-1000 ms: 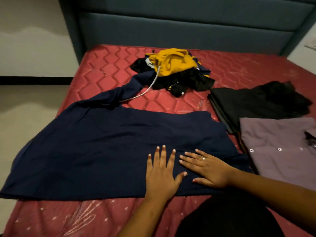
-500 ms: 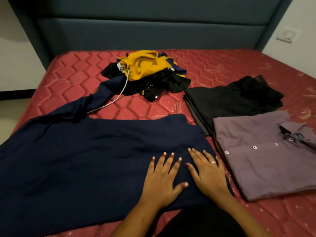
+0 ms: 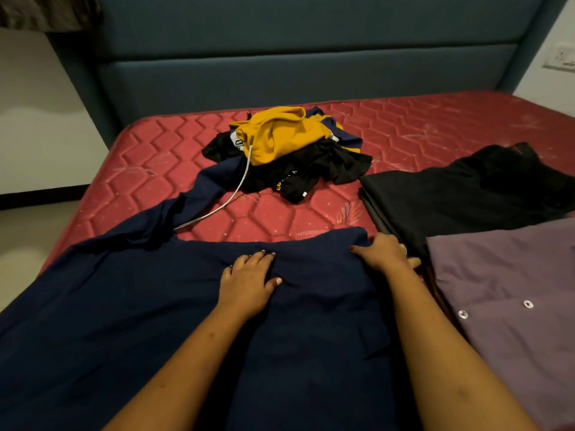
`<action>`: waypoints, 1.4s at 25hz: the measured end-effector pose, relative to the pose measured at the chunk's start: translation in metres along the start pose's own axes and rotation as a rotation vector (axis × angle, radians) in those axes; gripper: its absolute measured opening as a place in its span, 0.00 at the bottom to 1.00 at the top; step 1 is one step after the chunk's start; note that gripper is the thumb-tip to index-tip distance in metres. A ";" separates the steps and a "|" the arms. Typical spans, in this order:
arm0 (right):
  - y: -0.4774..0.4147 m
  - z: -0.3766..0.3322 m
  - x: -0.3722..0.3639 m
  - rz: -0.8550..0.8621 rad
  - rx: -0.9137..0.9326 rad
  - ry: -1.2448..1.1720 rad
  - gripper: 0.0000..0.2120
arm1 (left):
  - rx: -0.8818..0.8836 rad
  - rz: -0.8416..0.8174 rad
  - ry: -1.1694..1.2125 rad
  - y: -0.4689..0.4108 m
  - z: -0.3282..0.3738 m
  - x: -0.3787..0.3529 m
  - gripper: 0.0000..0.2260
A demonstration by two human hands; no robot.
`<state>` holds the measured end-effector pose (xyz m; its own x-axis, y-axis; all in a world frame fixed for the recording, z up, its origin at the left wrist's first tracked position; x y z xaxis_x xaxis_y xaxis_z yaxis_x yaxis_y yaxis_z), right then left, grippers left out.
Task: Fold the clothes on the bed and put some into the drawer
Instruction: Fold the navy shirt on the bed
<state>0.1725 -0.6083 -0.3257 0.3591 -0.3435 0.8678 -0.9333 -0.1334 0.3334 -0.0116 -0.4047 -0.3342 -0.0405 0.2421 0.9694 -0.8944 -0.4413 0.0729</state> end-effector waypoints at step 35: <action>-0.008 0.012 0.013 0.254 0.165 -0.207 0.13 | -0.174 0.156 0.106 -0.040 0.144 -0.023 0.23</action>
<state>0.1848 -0.6232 -0.3215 0.1247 -0.5637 0.8165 -0.9860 -0.1622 0.0386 0.0892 -0.5174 -0.3253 -0.2224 0.2758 0.9351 -0.9365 -0.3273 -0.1262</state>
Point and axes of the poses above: each hand's wrist, its own y-axis away from the middle knuckle, its own x-axis out of the back of the hand, z = x × y, the point moved 5 cm from there along -y, towards the middle knuckle, and after that the axes turned 1 degree about -y, right-handed, at the moved point
